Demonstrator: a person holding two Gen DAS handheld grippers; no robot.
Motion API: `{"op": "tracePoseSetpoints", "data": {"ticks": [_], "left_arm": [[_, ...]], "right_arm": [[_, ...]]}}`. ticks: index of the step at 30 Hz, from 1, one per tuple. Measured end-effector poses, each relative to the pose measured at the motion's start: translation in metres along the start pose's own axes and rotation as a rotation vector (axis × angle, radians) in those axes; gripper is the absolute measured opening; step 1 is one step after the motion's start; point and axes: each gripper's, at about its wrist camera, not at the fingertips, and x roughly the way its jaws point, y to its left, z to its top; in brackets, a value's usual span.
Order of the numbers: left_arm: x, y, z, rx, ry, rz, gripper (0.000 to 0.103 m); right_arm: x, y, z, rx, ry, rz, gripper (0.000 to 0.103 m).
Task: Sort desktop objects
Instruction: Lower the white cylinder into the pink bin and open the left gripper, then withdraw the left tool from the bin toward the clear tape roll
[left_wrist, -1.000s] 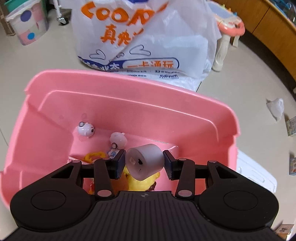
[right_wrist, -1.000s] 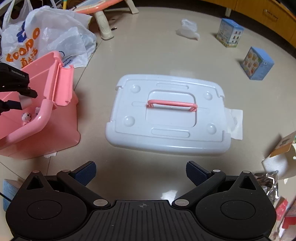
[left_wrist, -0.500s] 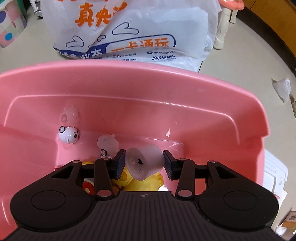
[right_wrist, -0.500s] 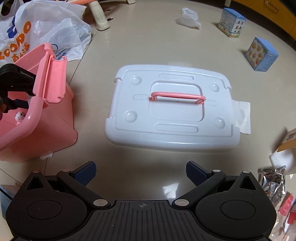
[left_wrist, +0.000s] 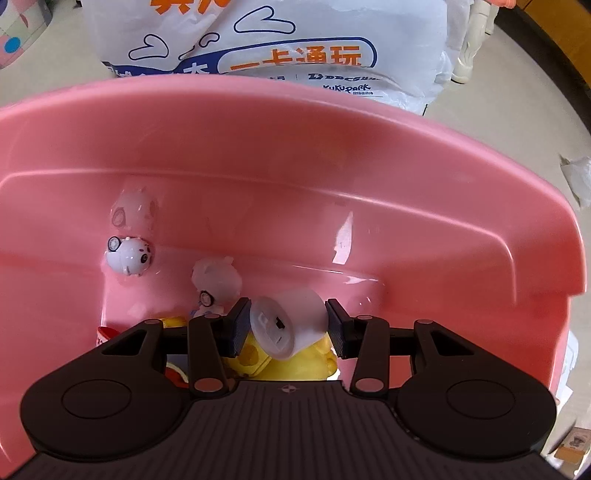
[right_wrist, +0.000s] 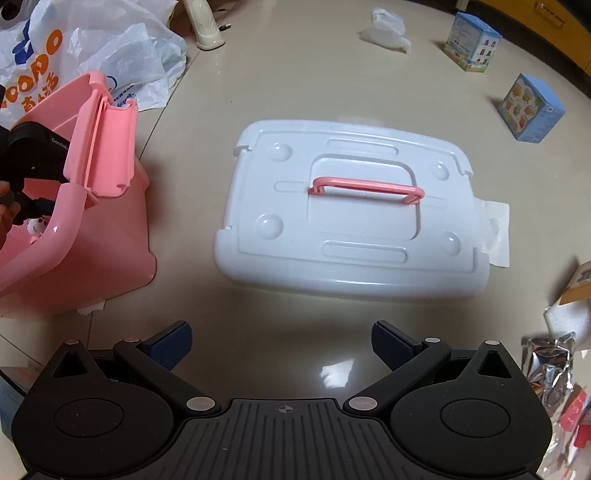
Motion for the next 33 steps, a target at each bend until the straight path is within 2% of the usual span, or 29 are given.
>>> {"op": "tracePoseSetpoints", "data": {"ticks": [8,12,16,26,33], "left_arm": [[0.005,-0.002,0.001,-0.033,0.008,0.024,0.047],[0.002,-0.006,-0.001,-0.018,-0.001,0.041,0.047],[-0.007,-0.009,-0.007,-0.003,-0.015,0.049,0.052],[-0.062,-0.001,-0.024,0.036,-0.093,0.052,0.055],[-0.121,0.003,-0.052,0.031,-0.171,0.06,0.06]], "right_arm": [[0.002,0.001,0.002,-0.002,0.007,0.0,0.103],[0.001,-0.001,0.002,-0.002,0.006,0.001,0.103],[-0.003,-0.004,0.003,0.009,0.002,-0.002,0.103],[-0.02,-0.007,0.001,-0.007,-0.01,0.012,0.103],[-0.039,-0.011,-0.004,-0.022,-0.033,0.013,0.103]]}}
